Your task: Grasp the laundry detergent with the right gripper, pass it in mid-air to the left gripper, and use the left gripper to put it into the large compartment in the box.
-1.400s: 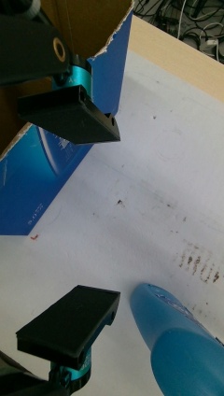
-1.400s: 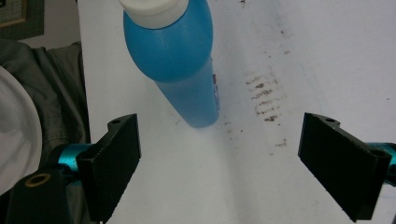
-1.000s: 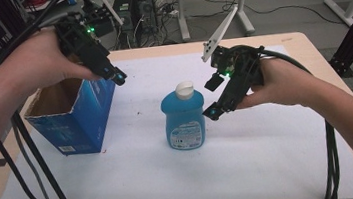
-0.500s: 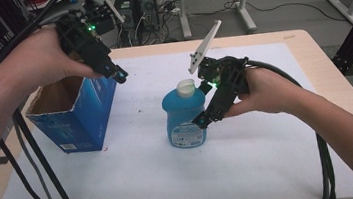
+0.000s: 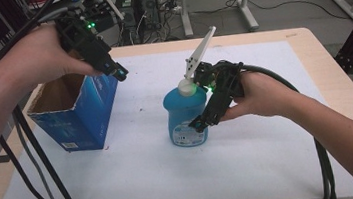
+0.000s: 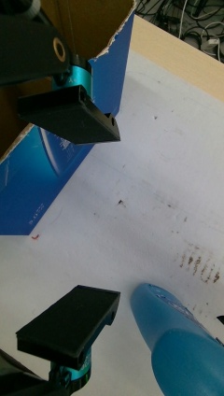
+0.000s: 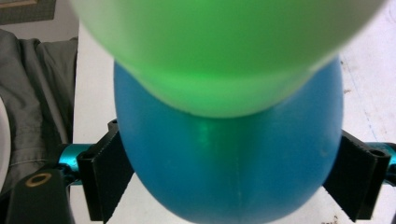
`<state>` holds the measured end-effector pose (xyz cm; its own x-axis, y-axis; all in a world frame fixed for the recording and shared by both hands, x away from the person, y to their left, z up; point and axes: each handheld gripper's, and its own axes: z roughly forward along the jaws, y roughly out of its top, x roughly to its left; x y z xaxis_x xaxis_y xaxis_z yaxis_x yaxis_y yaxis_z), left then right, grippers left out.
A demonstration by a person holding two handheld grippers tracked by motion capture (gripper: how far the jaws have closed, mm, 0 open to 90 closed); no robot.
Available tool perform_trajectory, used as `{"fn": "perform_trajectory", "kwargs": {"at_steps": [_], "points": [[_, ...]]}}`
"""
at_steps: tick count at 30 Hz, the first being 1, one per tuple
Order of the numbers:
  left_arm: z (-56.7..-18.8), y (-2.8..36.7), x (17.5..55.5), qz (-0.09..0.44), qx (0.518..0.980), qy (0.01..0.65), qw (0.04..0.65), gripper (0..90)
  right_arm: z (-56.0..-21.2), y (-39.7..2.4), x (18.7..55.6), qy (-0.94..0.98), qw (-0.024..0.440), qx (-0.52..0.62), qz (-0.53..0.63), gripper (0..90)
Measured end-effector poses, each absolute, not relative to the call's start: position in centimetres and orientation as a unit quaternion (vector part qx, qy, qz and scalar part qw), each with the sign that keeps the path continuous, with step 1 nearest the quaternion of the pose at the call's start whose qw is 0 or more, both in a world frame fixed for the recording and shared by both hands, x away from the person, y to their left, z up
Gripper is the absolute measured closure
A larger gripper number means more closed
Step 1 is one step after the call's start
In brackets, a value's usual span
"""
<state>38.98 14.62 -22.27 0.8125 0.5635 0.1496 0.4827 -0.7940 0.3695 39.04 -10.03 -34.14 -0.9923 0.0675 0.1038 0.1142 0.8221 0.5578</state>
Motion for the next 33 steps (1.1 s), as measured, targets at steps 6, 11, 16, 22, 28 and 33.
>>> {"fn": "perform_trajectory", "kwargs": {"at_steps": [6,11,16,22,28,33], "points": [[-22.27,14.59,38.93,0.128,0.938,0.279,0.16,19.9,-34.04,-10.19,39.03,-0.954,0.038,-0.048,-0.295,18.2],[-22.26,14.6,38.95,0.127,0.938,0.28,0.161,19.9,-33.93,-10.37,39.13,-0.953,0.033,-0.05,-0.298,18.3],[-22.26,14.71,38.92,0.128,0.937,0.281,0.161,19.9,-33.93,-10.44,39.1,-0.953,0.03,-0.052,-0.295,18.7],[-22.26,14.85,38.9,0.128,0.938,0.281,0.159,19.9,-33.98,-10.54,39.24,-0.953,0.029,-0.046,-0.297,25.7],[-22.31,14.85,38.9,0.126,0.938,0.281,0.158,19.9,-33.92,-10.57,39.25,-0.953,0.026,-0.052,-0.298,25.9],[-22.35,14.88,38.85,0.125,0.938,0.281,0.156,19.9,-33.93,-10.64,39.21,-0.953,0.027,-0.052,-0.298,28.3]]}}
